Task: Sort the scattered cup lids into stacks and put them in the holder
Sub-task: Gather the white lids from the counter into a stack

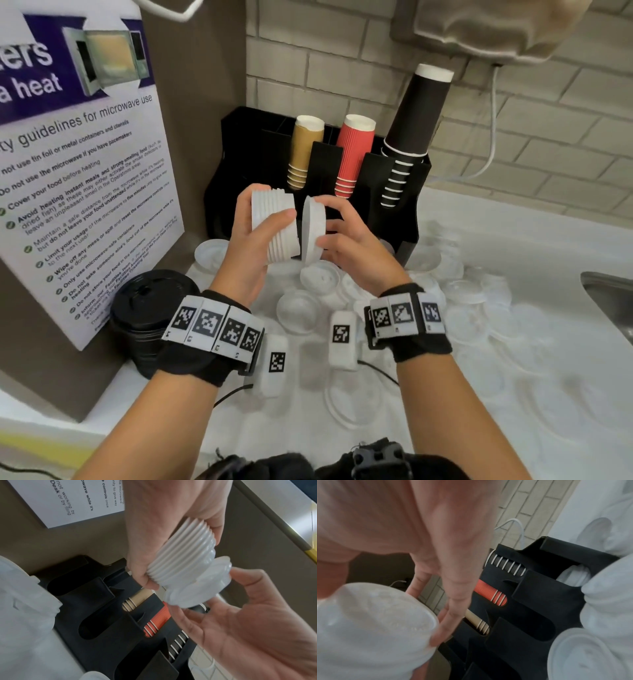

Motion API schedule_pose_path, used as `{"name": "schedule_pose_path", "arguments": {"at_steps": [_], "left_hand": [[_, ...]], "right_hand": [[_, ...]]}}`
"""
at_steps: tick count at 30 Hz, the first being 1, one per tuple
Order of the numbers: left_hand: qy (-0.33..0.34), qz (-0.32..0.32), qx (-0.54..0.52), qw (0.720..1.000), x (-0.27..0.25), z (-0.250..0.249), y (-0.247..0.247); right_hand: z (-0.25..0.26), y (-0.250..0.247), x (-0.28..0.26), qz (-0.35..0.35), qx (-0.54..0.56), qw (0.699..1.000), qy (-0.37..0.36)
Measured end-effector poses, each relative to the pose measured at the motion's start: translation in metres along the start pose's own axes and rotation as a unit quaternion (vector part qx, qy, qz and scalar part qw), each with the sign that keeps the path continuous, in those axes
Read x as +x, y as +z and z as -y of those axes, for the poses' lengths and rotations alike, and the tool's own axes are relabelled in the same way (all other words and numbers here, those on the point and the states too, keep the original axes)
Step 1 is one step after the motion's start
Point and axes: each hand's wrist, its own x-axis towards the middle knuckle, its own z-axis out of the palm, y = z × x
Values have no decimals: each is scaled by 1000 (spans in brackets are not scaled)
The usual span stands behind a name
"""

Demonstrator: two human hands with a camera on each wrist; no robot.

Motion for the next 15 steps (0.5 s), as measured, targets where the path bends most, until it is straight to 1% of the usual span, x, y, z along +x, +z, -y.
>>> {"name": "schedule_pose_path", "arguments": {"at_steps": [3,7,12,15], "left_hand": [[4,6,20,1000,-2,3,2],[1,36,32,999,-4,4,3],[-23,94,61,993,-7,3,1],[-35,105,62,992,-7,1,-1]], "right_hand": [[-5,10,-9,-33,21,999,-30],[-7,15,-14,-67,30,997,-38],[-1,14,-15,-58,-4,998,-39],[2,13,-16,-51,-17,998,-41]]}}
